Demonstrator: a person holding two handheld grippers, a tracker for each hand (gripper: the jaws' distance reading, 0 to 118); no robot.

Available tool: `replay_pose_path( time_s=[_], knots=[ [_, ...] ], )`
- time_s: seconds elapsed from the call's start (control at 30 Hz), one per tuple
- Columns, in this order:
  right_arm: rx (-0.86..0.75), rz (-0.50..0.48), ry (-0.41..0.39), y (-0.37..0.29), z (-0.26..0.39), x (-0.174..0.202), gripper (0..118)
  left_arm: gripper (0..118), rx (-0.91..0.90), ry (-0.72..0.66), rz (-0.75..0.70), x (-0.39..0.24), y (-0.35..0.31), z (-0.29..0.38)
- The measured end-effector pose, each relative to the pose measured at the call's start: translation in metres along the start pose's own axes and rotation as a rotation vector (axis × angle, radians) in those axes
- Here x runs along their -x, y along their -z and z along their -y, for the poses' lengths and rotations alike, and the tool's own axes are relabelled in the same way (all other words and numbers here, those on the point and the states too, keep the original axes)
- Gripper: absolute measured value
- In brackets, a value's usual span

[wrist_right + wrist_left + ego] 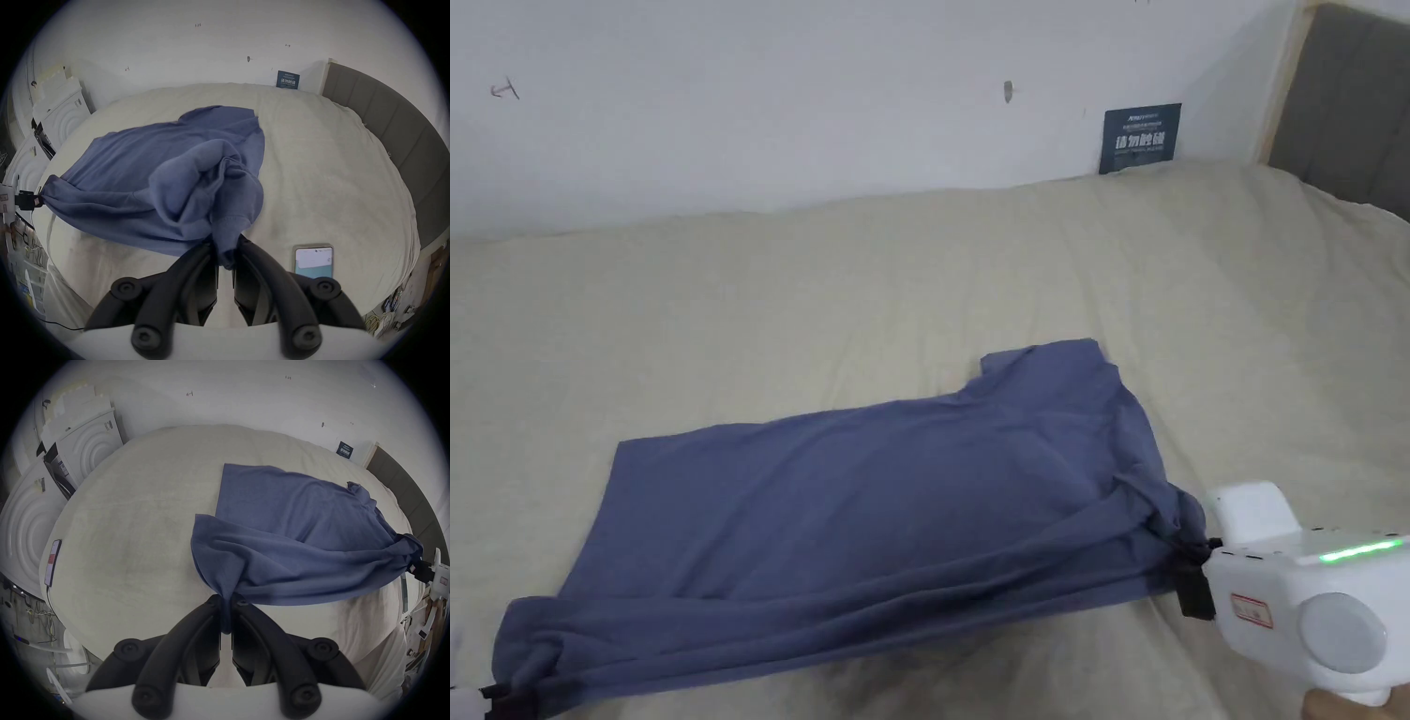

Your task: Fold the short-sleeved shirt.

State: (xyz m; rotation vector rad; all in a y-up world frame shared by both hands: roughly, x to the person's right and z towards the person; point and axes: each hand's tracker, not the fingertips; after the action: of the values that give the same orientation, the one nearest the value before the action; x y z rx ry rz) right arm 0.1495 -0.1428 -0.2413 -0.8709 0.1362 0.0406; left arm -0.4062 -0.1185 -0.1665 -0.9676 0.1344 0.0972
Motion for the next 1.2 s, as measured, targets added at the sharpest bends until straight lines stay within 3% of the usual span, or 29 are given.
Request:
replay_pose_path(
  time_s=[0.07, 0.2, 0.33, 0.4, 0.53, 0.57, 0.63, 0.67, 0.7, 0.73, 0.87, 0.97, 1.0, 1.07, 1.1, 1.13, 1.2],
  knots=[
    [0.015, 0.002, 0.003, -0.005, 0.008, -0.006, 15, 6, -0.004, -0.009, 0.009, 0.002, -0.019, 0.016],
    [0.037, -0.05, 0.086, -0.03, 0.037, -0.013, 15, 6, -0.015, -0.006, 0.012, -0.003, -0.042, 0.041],
    [0.112, -0.04, 0.065, -0.044, 0.077, -0.007, 15, 6, 0.022, 0.001, 0.002, -0.006, -0.046, 0.074],
    [0.148, -0.042, 0.055, -0.045, 0.093, -0.007, 15, 6, 0.023, 0.073, -0.051, -0.012, -0.041, 0.084],
    [0.162, -0.036, 0.103, -0.036, 0.109, -0.008, 16, 6, 0.043, 0.099, -0.043, -0.013, -0.019, 0.093],
    [0.158, -0.045, 0.117, -0.037, 0.107, -0.004, 22, 7, 0.05, 0.106, -0.04, -0.014, -0.017, 0.094],
    [0.144, -0.014, 0.137, -0.035, 0.103, -0.001, 68, 17, 0.053, 0.112, -0.04, -0.015, -0.014, 0.091],
    [0.131, 0.004, 0.138, -0.036, 0.102, -0.002, 94, 32, 0.059, 0.113, -0.029, -0.015, -0.015, 0.09],
    [0.119, 0.01, 0.142, -0.036, 0.1, -0.004, 113, 60, 0.055, 0.107, -0.025, -0.015, -0.017, 0.09],
    [0.106, 0.022, 0.157, -0.039, 0.098, -0.006, 114, 77, 0.05, 0.099, -0.019, -0.015, -0.017, 0.09],
    [0.048, -0.01, 0.177, -0.06, 0.083, -0.011, 114, 89, 0.045, 0.061, -0.016, -0.009, -0.026, 0.084],
    [0.026, -0.015, 0.14, -0.073, 0.067, -0.01, 114, 88, 0.007, 0.047, -0.029, -0.007, -0.041, 0.072],
    [0.015, -0.031, 0.132, -0.077, 0.062, -0.009, 114, 84, -0.01, 0.031, -0.02, -0.007, -0.048, 0.067],
    [-0.003, -0.046, 0.121, -0.083, 0.051, -0.006, 111, 54, -0.039, 0.006, 0.015, -0.009, -0.06, 0.057],
    [-0.052, -0.022, 0.103, -0.09, 0.044, 0.0, 102, 27, -0.049, 0.015, 0.013, -0.012, -0.065, 0.051],
    [-0.072, -0.013, 0.084, -0.092, 0.037, 0.002, 88, 14, -0.065, 0.038, 0.006, -0.018, -0.068, 0.047],
    [-0.083, 0.008, 0.087, -0.092, 0.021, 0.005, 40, 7, -0.106, 0.077, -0.018, -0.029, -0.073, 0.035]
  ],
)
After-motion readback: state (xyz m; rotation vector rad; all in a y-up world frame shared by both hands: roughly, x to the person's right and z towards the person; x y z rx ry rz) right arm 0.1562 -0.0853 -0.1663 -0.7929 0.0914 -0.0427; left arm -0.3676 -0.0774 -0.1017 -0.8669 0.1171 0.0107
